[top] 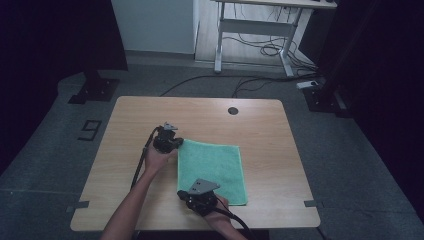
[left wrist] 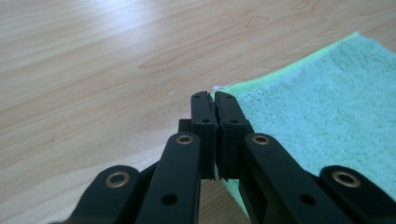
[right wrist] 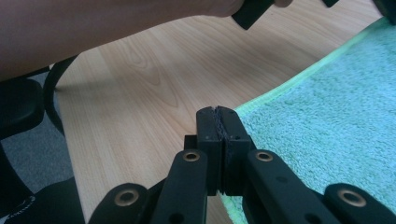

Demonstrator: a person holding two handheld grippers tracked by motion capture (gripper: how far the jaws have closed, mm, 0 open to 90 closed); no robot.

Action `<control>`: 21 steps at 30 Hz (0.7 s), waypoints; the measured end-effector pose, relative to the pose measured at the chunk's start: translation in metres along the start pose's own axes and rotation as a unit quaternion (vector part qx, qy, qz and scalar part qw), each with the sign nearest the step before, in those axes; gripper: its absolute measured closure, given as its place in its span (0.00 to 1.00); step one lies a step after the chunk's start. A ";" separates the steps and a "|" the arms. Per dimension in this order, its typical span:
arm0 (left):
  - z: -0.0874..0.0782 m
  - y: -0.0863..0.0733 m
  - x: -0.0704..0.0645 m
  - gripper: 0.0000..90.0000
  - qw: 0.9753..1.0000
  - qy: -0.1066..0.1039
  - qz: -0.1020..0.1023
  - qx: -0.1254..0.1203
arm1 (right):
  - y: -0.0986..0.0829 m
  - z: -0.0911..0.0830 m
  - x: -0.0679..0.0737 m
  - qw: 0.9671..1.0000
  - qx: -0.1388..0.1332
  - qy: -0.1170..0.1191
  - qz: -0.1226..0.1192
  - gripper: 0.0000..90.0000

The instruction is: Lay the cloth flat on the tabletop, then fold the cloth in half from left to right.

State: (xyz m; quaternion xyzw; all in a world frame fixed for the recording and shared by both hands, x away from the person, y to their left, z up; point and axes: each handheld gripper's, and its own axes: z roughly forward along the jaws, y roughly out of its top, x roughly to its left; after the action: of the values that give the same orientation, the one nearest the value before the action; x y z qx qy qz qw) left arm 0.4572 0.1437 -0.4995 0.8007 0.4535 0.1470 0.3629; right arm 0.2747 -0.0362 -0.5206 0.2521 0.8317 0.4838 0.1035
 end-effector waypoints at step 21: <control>-0.024 0.015 0.002 0.97 1.000 -0.002 0.008 -0.010 | 0.008 0.005 0.007 1.000 -0.021 0.005 0.000 0.98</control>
State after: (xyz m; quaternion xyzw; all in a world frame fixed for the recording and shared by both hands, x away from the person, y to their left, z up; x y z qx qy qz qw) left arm 0.4532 0.1512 -0.4724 0.8009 0.4451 0.1525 0.3703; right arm 0.2729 -0.0253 -0.5155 0.2476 0.8217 0.5026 0.1045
